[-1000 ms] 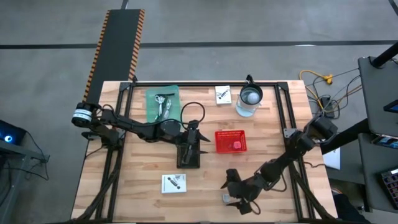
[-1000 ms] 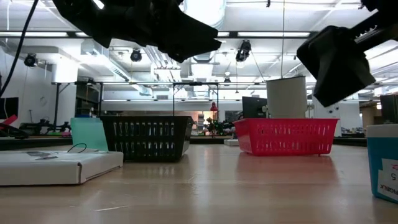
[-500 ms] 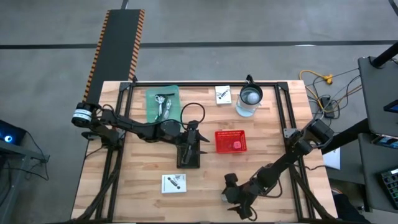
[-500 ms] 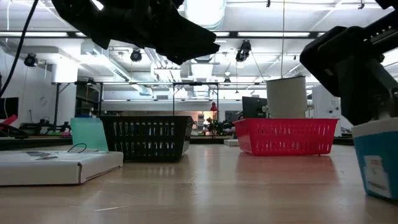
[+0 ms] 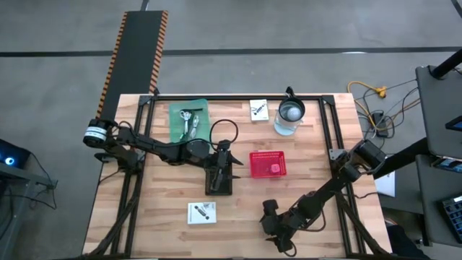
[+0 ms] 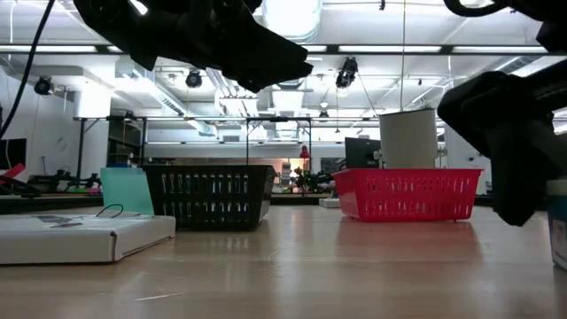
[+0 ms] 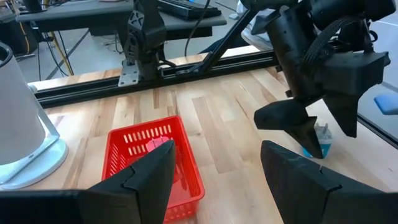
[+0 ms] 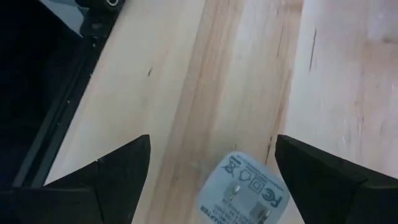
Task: Pick and place items into bin
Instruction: Put the violet charger adapter into the red bin
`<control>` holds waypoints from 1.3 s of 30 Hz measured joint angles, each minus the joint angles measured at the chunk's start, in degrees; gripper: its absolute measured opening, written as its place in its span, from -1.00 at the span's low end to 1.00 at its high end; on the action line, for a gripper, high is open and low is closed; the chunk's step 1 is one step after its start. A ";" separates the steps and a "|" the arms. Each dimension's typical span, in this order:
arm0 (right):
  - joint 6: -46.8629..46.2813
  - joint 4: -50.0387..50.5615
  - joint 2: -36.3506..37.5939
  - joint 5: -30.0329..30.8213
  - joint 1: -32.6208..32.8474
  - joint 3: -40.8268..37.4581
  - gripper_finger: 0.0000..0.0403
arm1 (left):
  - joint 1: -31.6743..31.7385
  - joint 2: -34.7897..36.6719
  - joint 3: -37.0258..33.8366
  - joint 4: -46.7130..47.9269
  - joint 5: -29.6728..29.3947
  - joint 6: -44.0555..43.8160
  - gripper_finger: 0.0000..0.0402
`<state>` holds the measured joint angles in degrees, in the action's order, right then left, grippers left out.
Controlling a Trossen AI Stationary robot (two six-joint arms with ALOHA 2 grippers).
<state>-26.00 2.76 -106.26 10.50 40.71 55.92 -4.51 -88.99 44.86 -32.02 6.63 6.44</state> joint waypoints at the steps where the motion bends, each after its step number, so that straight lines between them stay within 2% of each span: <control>1: -0.32 0.15 0.00 0.00 0.00 0.00 0.62 | 0.00 0.00 0.00 -0.01 0.00 0.00 0.10; 14: -1.07 4.80 0.02 0.17 0.00 0.00 0.62 | 0.00 -0.02 -0.07 0.03 0.00 0.00 0.10; 35: -1.07 4.77 0.04 2.99 0.02 0.00 0.62 | -0.01 -0.02 -0.17 0.08 0.00 0.00 0.10; 39: -1.07 4.77 0.07 3.01 0.00 0.00 0.52 | -0.01 -0.02 -0.17 0.14 0.00 0.00 0.10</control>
<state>-27.07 7.53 -106.19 13.52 40.71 55.92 -4.52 -89.01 44.69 -31.88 6.63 6.44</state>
